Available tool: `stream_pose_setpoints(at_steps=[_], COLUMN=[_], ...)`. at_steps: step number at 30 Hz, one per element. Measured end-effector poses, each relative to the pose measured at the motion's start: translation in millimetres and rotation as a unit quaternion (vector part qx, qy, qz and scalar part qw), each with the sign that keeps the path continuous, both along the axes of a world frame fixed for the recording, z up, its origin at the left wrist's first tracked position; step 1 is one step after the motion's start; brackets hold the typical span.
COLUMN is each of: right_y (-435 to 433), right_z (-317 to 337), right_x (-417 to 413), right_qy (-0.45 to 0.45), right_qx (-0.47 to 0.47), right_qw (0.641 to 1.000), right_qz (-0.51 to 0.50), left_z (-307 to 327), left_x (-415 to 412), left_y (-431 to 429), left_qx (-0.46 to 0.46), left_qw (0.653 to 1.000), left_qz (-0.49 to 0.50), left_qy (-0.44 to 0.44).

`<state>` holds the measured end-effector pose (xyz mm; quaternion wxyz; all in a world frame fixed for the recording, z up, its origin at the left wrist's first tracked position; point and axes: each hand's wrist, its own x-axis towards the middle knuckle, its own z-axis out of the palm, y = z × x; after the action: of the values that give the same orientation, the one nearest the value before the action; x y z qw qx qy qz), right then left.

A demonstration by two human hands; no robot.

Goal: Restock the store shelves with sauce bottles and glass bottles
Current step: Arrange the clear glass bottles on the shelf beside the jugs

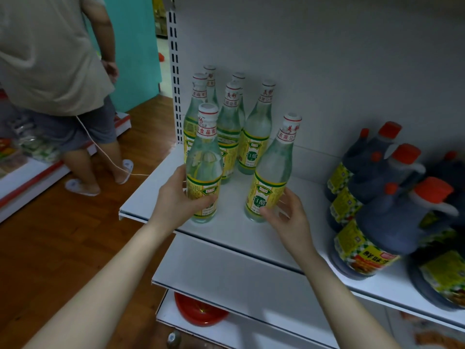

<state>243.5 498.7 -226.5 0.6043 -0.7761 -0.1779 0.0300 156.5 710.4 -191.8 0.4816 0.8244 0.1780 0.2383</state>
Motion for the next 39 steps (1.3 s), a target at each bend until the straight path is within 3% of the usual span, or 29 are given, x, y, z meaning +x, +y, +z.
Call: stream_pose_setpoints(at_steps=[14,24,39], right_y=[54.3,80.7,81.3], right_z=[-8.4,-9.8,-16.7], right_x=[42.6,66.1,69.3], right_qy=[-0.018,-0.033,0.028], right_qx=[-0.028,-0.030,-0.011], right_qw=[0.999,0.999,0.999], right_qz=[0.032,-0.013,-0.043], left_z=[0.2,1.6,-1.8], left_x=[-0.2,-1.0,-0.5], left_y=[-0.8,-0.7,0.8], left_qx=[0.005,-0.009,-0.006], left_qw=[1.000,1.000,1.000], left_qz=[0.002,0.001,-0.004], left_qy=[0.003,-0.004,-0.003])
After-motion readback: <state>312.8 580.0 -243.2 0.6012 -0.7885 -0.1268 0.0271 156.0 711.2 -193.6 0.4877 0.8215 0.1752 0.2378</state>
